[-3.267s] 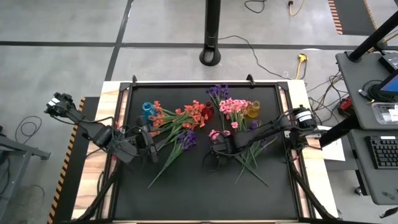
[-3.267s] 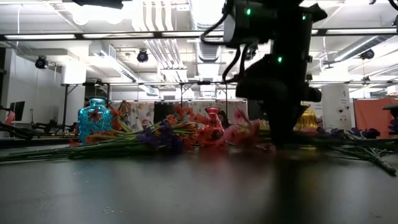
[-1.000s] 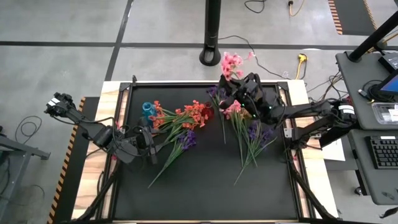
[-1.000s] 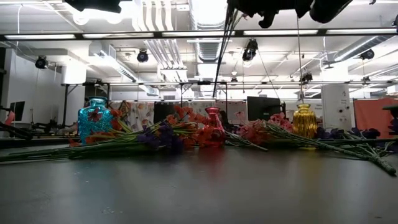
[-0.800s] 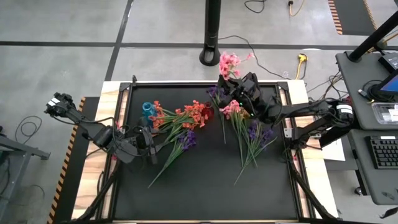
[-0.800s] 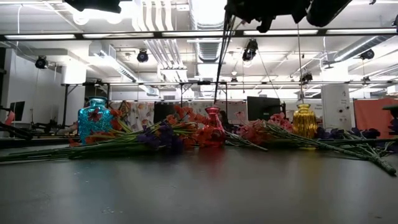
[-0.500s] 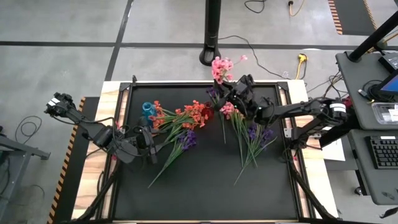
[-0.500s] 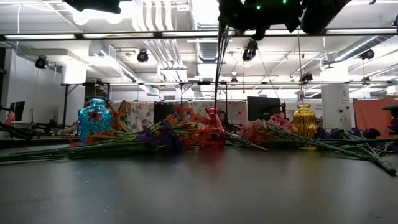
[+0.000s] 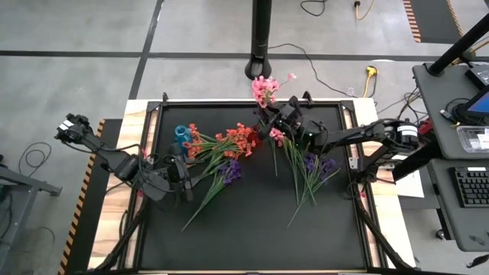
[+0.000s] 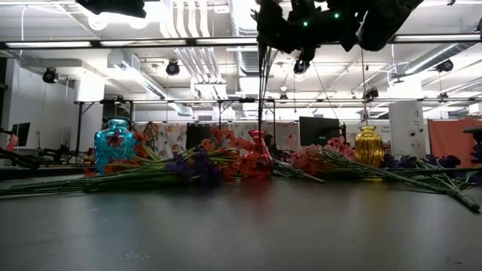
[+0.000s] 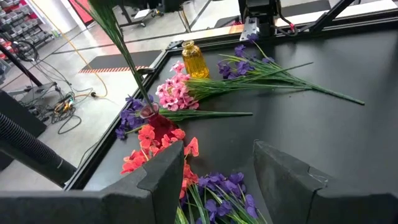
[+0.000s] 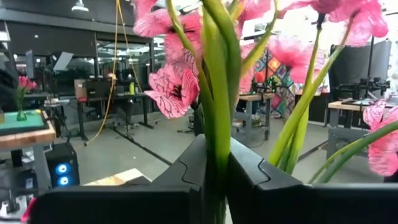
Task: Sort flowers into vase by color
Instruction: Put the bottom right pink flower into the red vase
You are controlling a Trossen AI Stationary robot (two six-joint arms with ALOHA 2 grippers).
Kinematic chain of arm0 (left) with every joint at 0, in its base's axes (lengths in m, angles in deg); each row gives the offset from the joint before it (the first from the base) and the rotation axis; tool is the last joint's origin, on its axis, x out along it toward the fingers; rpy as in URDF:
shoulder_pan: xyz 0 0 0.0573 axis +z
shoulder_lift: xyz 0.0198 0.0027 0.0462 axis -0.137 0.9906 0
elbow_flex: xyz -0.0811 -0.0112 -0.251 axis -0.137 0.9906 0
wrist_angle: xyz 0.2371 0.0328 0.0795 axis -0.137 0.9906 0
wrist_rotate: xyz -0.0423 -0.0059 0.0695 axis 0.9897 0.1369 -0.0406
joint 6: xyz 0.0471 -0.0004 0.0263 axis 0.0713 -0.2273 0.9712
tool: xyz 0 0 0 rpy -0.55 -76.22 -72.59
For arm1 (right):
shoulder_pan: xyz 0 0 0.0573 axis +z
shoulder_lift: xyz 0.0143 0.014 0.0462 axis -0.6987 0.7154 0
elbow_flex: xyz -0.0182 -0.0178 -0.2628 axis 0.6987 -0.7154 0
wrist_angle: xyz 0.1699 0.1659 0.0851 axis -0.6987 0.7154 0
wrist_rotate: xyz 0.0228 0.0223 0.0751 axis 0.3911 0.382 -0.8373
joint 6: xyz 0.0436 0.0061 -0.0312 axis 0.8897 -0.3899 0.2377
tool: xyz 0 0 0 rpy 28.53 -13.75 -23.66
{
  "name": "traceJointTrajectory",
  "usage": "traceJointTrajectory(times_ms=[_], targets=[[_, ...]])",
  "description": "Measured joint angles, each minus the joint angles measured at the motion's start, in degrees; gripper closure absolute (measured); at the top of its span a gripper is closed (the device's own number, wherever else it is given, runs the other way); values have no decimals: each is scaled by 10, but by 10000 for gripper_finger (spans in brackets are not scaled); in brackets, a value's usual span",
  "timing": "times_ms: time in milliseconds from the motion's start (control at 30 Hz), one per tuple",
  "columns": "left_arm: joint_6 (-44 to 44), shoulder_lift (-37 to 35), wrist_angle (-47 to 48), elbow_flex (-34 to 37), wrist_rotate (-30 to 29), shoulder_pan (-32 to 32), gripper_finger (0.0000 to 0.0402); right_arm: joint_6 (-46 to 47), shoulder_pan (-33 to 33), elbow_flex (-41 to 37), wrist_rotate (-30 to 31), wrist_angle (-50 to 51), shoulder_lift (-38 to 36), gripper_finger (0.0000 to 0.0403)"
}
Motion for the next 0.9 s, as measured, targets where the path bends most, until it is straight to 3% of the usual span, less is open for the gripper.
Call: traceJointTrajectory(times_ms=[500, 900], targets=[[-7, 0, 0, 2, 0, 0, 226, 25, 0, 0, 0, 59, 4, 249], [-40, 0, 15, 2, 0, 0, 226, 96, 8, 0, 1, 227, -40, 123]])
